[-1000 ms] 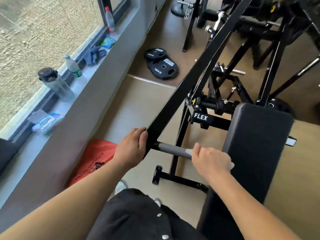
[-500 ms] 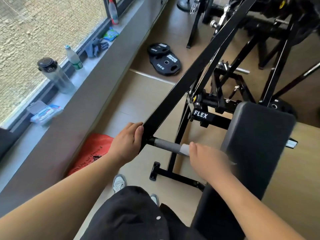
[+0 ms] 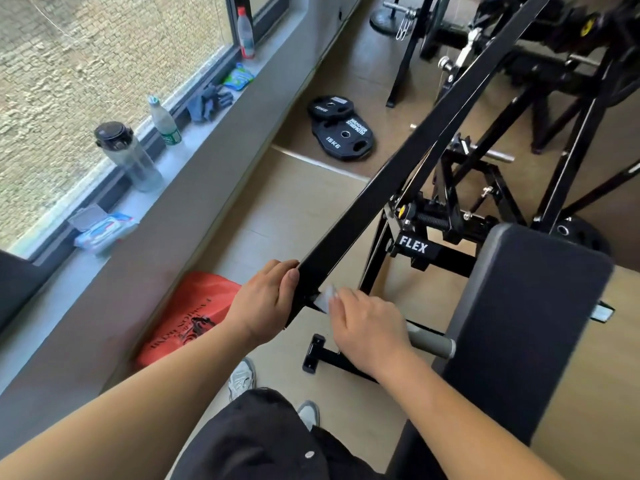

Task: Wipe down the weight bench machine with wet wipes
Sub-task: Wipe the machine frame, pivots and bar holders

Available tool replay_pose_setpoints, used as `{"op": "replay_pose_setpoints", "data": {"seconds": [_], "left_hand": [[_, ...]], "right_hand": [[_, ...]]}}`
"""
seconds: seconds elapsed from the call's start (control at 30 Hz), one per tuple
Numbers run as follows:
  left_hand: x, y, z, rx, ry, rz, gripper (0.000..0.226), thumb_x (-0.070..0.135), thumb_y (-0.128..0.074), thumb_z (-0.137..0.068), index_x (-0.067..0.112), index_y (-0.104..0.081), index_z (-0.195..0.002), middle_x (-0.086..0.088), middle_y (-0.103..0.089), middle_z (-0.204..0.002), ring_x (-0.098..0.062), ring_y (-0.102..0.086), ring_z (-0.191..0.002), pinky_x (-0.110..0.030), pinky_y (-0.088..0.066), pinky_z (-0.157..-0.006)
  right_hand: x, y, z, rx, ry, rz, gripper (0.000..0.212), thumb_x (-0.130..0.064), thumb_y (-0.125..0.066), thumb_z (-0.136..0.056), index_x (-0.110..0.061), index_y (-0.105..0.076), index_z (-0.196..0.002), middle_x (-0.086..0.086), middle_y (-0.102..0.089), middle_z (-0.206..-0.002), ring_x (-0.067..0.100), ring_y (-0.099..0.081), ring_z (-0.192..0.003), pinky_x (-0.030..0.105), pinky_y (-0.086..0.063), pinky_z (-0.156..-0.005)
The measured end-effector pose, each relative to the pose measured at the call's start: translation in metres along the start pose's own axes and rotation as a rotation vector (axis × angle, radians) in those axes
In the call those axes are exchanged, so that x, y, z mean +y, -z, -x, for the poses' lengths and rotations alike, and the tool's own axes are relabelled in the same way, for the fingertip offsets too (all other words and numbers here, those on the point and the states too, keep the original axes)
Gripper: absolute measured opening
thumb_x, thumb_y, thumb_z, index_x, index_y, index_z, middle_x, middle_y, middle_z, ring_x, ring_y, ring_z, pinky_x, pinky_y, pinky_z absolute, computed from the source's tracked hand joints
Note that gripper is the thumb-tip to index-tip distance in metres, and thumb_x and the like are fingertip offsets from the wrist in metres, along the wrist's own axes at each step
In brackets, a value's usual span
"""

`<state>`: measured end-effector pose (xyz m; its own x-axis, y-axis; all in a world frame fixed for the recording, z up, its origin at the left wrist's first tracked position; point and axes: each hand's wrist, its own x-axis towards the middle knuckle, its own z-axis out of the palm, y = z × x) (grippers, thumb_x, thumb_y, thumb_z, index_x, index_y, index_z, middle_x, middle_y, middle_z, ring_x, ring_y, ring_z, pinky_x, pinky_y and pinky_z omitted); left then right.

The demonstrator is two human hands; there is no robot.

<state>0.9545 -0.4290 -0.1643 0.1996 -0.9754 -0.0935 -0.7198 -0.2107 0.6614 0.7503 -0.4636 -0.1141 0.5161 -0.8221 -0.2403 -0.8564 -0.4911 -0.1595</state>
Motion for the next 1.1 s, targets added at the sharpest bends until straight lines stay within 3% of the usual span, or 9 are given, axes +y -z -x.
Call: {"op": "replay_pose_setpoints", "data": {"seconds": [0.1, 0.2, 0.33, 0.47, 0.6, 0.73, 0.8, 1.0, 1.1], "left_hand": [[-0.001, -0.001, -0.002, 0.028, -0.026, 0.016, 0.061, 0.058, -0.018, -0.101, 0.026, -0.06, -0.133, 0.007, -0.058, -0.108, -0.021, -0.06, -0.104, -0.035, -0.047, -0.086], [-0.002, -0.003, -0.002, 0.033, -0.034, 0.021, 0.059, 0.056, -0.02, -0.101, 0.027, -0.06, -0.133, 0.008, -0.058, -0.106, -0.021, -0.06, -0.103, -0.037, -0.048, -0.085], [0.001, -0.003, -0.001, 0.036, -0.045, 0.037, 0.058, 0.055, -0.02, -0.101, 0.027, -0.061, -0.132, 0.009, -0.056, -0.103, -0.021, -0.06, -0.101, -0.037, -0.047, -0.084], [0.0, -0.004, -0.003, 0.019, -0.031, 0.027, 0.057, 0.055, -0.02, -0.102, 0.028, -0.06, -0.133, 0.007, -0.06, -0.107, -0.021, -0.06, -0.105, -0.039, -0.049, -0.088], [-0.005, -0.005, -0.003, 0.01, -0.04, 0.019, 0.055, 0.053, -0.021, -0.104, 0.028, -0.059, -0.133, 0.005, -0.062, -0.108, -0.019, -0.06, -0.106, -0.04, -0.05, -0.089], [-0.006, -0.005, -0.003, 0.031, -0.039, 0.023, 0.056, 0.053, -0.021, -0.103, 0.026, -0.06, -0.134, 0.005, -0.061, -0.108, -0.021, -0.061, -0.106, -0.039, -0.049, -0.088], [-0.005, -0.005, -0.004, 0.032, -0.042, 0.02, 0.056, 0.053, -0.021, -0.103, 0.026, -0.06, -0.133, 0.005, -0.061, -0.107, -0.022, -0.061, -0.105, -0.04, -0.05, -0.086], [0.0, -0.004, -0.002, 0.039, -0.047, 0.03, 0.057, 0.054, -0.02, -0.102, 0.026, -0.061, -0.132, 0.005, -0.061, -0.105, -0.021, -0.06, -0.104, -0.039, -0.049, -0.087], [0.003, -0.004, -0.002, 0.043, -0.045, 0.042, 0.058, 0.054, -0.021, -0.102, 0.024, -0.062, -0.131, 0.004, -0.061, -0.105, -0.022, -0.06, -0.104, -0.036, -0.047, -0.085]], "right_hand": [[0.046, -0.001, 0.034, 0.039, -0.091, 0.081, 0.057, -0.05, -0.003, -0.105, -0.026, -0.056, -0.101, -0.006, -0.066, -0.087, 0.021, -0.065, -0.075, 0.039, -0.049, -0.067], [0.072, 0.002, 0.048, 0.009, -0.181, 0.109, 0.051, -0.049, -0.007, -0.103, -0.026, -0.049, -0.086, -0.006, -0.063, -0.074, 0.021, -0.064, -0.064, 0.037, -0.05, -0.057], [0.051, 0.005, 0.029, -0.029, -0.173, 0.145, 0.045, -0.038, -0.017, -0.107, -0.022, -0.059, -0.106, -0.002, -0.07, -0.089, 0.024, -0.069, -0.074, 0.037, -0.056, -0.061], [0.003, -0.003, -0.014, -0.092, -0.142, 0.021, 0.047, -0.035, -0.017, -0.107, -0.019, -0.06, -0.119, 0.005, -0.072, -0.111, 0.035, -0.069, -0.098, 0.037, -0.038, -0.068], [-0.021, -0.015, -0.013, 0.125, -0.084, 0.007, 0.045, -0.042, -0.026, -0.107, -0.019, -0.065, -0.102, 0.004, -0.071, -0.094, 0.035, -0.068, -0.082, 0.041, -0.042, -0.068], [0.009, -0.029, 0.043, 0.199, -0.074, -0.004, 0.051, -0.046, -0.024, -0.107, -0.018, -0.057, -0.134, 0.0, -0.059, -0.11, 0.026, -0.055, -0.096, 0.044, -0.047, -0.089], [0.037, -0.025, 0.065, 0.284, -0.109, -0.019, 0.049, -0.043, -0.023, -0.109, -0.017, -0.056, -0.134, -0.002, -0.059, -0.114, 0.023, -0.055, -0.101, 0.042, -0.047, -0.096], [0.065, -0.016, 0.062, 0.431, -0.024, -0.03, 0.024, -0.027, -0.051, -0.101, -0.017, -0.069, -0.089, -0.005, -0.062, -0.08, 0.021, -0.059, -0.07, 0.033, -0.047, -0.059], [0.051, -0.015, 0.037, 0.39, 0.002, -0.073, 0.025, -0.036, -0.052, -0.101, -0.019, -0.069, -0.093, -0.004, -0.062, -0.081, 0.02, -0.061, -0.067, 0.033, -0.047, -0.049]]}}
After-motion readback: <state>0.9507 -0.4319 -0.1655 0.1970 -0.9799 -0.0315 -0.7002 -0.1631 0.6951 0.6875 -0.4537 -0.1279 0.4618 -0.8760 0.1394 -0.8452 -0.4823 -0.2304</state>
